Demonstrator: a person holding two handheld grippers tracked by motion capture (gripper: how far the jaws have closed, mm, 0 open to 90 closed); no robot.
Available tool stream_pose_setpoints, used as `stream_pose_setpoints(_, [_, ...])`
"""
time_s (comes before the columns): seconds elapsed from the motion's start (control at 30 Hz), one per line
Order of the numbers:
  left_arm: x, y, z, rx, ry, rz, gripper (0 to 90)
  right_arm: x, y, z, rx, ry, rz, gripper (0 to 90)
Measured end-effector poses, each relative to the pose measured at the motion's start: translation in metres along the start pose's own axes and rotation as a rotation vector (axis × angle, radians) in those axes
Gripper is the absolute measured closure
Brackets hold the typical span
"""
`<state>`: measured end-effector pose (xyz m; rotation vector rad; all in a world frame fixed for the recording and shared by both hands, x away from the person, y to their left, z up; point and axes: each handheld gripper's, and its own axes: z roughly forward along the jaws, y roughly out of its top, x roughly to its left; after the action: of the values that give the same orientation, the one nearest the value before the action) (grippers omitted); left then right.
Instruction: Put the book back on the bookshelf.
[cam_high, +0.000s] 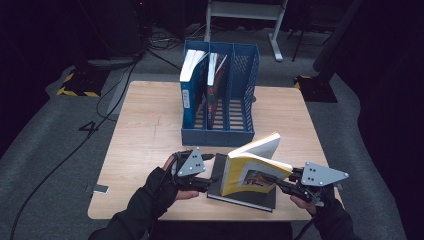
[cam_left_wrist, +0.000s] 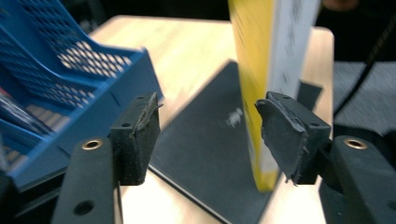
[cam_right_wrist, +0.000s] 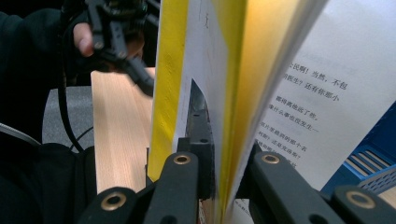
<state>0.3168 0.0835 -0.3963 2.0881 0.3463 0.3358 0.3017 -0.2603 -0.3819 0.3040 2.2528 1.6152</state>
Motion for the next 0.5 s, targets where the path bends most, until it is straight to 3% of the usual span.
stream_pose_setpoints(0.17, [-0.008, -0.009, 0.018, 0.024, -0.065, -0.025, 35.3, 0.001, 0.000, 0.000, -0.003, 0.001, -0.001, 84.1])
stream_pose_setpoints(0.3, [-0.011, -0.013, 0.037, -0.003, -0.109, -0.092, 37.2, 0.001, 0.000, 0.000, -0.003, -0.001, -0.002, 83.0])
stream_pose_setpoints(0.5, [-0.013, -0.010, 0.053, -0.035, -0.117, -0.087, 43.0, 0.001, -0.001, -0.001, -0.005, -0.008, -0.009, 81.0])
